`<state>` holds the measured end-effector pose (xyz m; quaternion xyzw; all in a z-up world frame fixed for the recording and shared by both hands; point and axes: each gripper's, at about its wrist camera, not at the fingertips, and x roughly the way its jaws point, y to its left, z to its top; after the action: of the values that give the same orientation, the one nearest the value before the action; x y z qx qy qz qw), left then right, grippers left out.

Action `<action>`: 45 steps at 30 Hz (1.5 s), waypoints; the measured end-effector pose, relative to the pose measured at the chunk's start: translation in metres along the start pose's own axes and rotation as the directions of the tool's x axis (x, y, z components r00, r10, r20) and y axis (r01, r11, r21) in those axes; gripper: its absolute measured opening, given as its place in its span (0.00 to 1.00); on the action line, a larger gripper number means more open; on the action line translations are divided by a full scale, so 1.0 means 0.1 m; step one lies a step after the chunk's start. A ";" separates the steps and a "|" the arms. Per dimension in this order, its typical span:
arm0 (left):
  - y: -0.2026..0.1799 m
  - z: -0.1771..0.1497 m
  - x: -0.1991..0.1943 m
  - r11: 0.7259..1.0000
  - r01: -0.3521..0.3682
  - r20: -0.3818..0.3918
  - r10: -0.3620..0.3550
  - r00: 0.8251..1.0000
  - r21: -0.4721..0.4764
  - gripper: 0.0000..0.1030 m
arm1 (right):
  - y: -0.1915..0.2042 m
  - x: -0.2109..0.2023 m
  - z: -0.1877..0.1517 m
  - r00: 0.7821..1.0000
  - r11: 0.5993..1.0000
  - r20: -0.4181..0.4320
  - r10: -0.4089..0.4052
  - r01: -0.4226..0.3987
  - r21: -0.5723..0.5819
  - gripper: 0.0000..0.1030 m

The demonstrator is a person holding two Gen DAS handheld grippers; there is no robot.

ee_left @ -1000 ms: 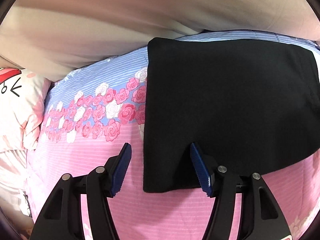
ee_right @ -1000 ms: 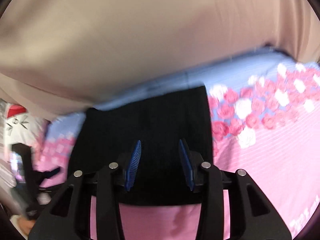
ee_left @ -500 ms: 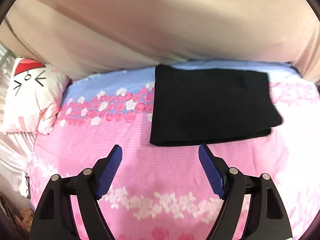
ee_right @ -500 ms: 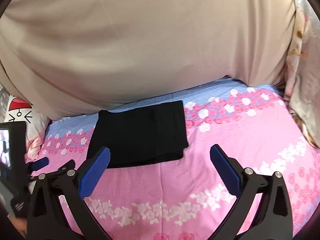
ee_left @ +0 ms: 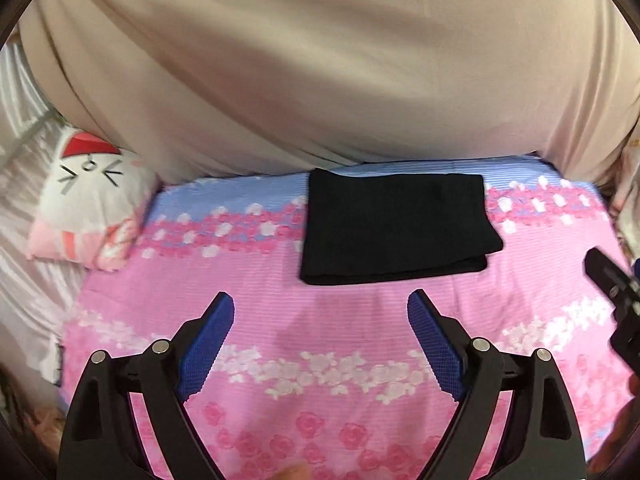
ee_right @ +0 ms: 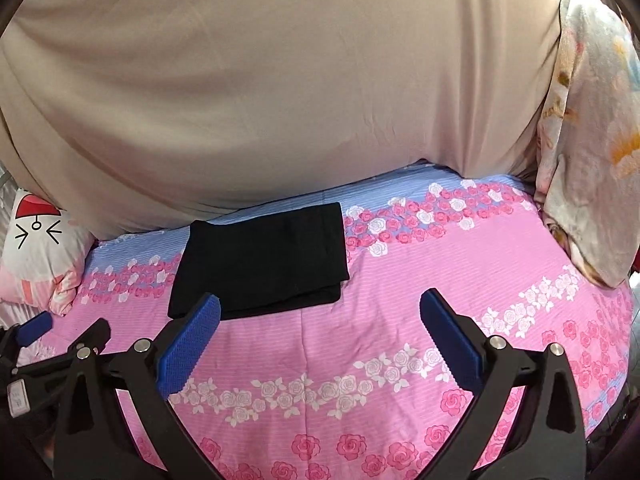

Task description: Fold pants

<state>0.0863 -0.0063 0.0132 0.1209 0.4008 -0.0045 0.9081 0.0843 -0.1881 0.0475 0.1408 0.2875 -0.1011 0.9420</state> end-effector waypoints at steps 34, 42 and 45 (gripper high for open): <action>0.16 -0.23 0.06 0.997 0.078 -0.105 -0.080 0.991 -0.025 0.84 | 0.24 -0.08 -0.18 0.999 0.998 -0.019 -0.037 0.036 -0.049 0.95; 0.16 -0.20 0.11 0.997 0.076 -0.090 -0.078 0.993 -0.028 0.84 | 0.21 -0.05 -0.17 0.999 0.998 -0.018 -0.040 0.039 -0.050 0.95; 0.16 -0.19 0.09 0.996 0.087 -0.071 -0.088 0.994 -0.023 0.84 | 0.19 -0.03 -0.17 0.999 0.998 -0.019 -0.043 0.042 -0.045 0.95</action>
<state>0.0804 0.0147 -0.0026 0.0941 0.4381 -0.0357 0.8933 0.0780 -0.1641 0.0399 0.1144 0.3021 -0.1133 0.9396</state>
